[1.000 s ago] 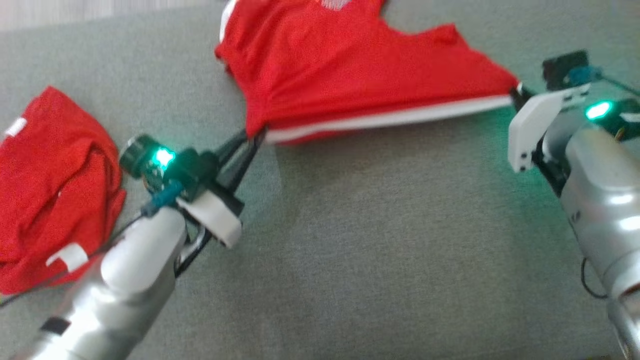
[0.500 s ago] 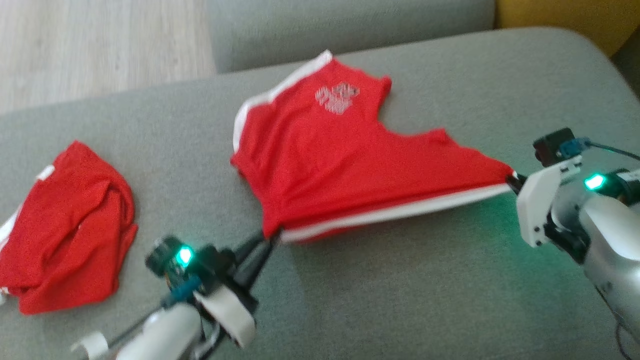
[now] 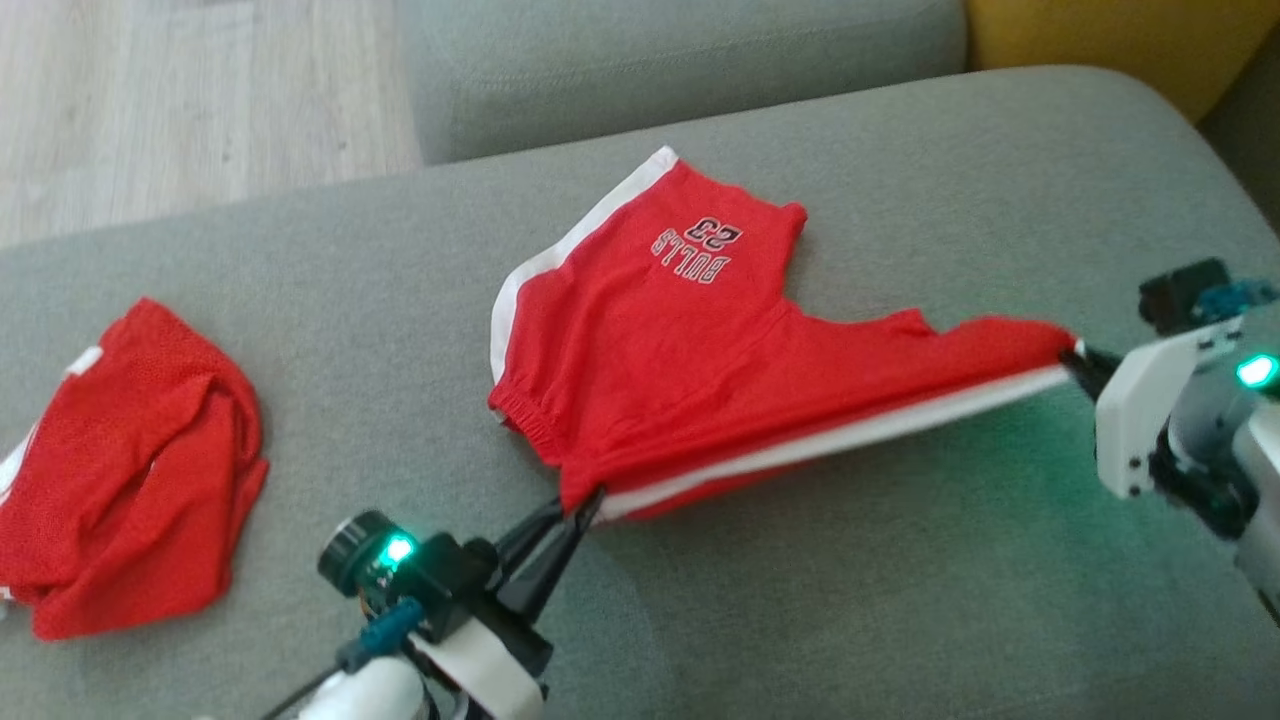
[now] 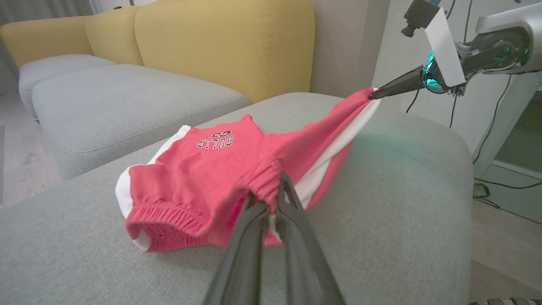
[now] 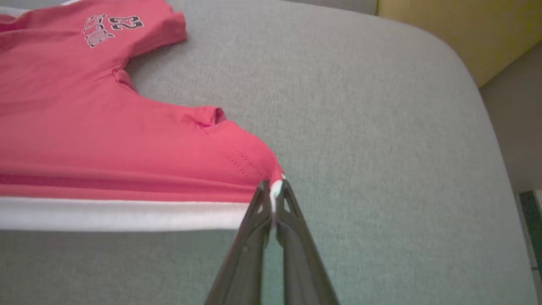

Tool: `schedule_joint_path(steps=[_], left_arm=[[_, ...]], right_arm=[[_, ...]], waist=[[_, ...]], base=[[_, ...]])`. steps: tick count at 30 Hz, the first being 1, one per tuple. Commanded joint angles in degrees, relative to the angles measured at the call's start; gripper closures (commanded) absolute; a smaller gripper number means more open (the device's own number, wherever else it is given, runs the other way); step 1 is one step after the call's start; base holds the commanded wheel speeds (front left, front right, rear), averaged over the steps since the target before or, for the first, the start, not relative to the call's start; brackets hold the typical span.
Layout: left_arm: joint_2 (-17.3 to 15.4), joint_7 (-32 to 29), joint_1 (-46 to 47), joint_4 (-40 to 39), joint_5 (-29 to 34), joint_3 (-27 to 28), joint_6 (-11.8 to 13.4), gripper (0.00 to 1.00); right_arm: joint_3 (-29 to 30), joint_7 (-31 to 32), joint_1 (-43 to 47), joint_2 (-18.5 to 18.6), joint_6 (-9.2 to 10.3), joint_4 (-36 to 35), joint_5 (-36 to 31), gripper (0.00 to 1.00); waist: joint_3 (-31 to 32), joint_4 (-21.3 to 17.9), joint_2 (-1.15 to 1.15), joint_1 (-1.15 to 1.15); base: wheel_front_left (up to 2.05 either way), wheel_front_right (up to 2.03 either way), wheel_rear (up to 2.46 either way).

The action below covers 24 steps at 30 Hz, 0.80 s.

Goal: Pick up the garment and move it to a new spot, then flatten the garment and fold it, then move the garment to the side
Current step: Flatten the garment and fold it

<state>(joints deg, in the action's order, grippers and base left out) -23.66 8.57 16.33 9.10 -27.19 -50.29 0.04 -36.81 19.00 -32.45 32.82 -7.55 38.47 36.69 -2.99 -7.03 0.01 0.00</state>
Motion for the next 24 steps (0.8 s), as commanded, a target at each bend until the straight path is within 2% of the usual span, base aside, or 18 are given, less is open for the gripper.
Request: schedule_joint_path(steps=[1, 6, 13, 18, 24], left_arm=[[-2.4, 0.1, 3.8, -1.3, -0.4, 3.6, 1.0, 1.00], [-2.1, -0.2, 7.1, -0.9, -0.6, 4.7, 0.7, 1.00], [-0.3, 0.3, 12.9, 1.3, -1.7, 5.9, -1.3, 1.00], [1.6, 0.3, 16.9, 3.9, -1.3, 5.4, -2.6, 1.00], [5.1, 1.1, 21.4, 7.4, -0.7, 4.1, -3.9, 1.00]], right_arm=[[1.8, -0.8, -2.0, 2.0, 0.06, -0.9, -1.3, 1.00], [6.7, -1.3, -4.6, -0.3, 0.06, -1.8, -5.1, 1.00], [11.7, -0.3, -11.1, -4.3, 0.06, -0.8, -10.2, 1.00], [13.0, 0.2, -17.0, -7.2, 0.06, 2.3, -13.6, 1.00], [12.6, -0.5, -23.6, -9.1, 0.06, 7.4, -16.4, 1.00]], waist=[[-1.1, 0.7, -0.01, 0.00], [-3.7, 2.7, -0.01, 0.00], [-8.3, 6.4, -0.01, 0.00], [-11.6, 9.5, -0.01, 0.00], [-15.4, 13.7, -0.01, 0.00]], base=[[0.00, 0.00, 0.00], [0.00, 0.00, 0.00], [0.00, 0.00, 0.00], [0.00, 0.00, 0.00], [0.00, 0.00, 0.00]])
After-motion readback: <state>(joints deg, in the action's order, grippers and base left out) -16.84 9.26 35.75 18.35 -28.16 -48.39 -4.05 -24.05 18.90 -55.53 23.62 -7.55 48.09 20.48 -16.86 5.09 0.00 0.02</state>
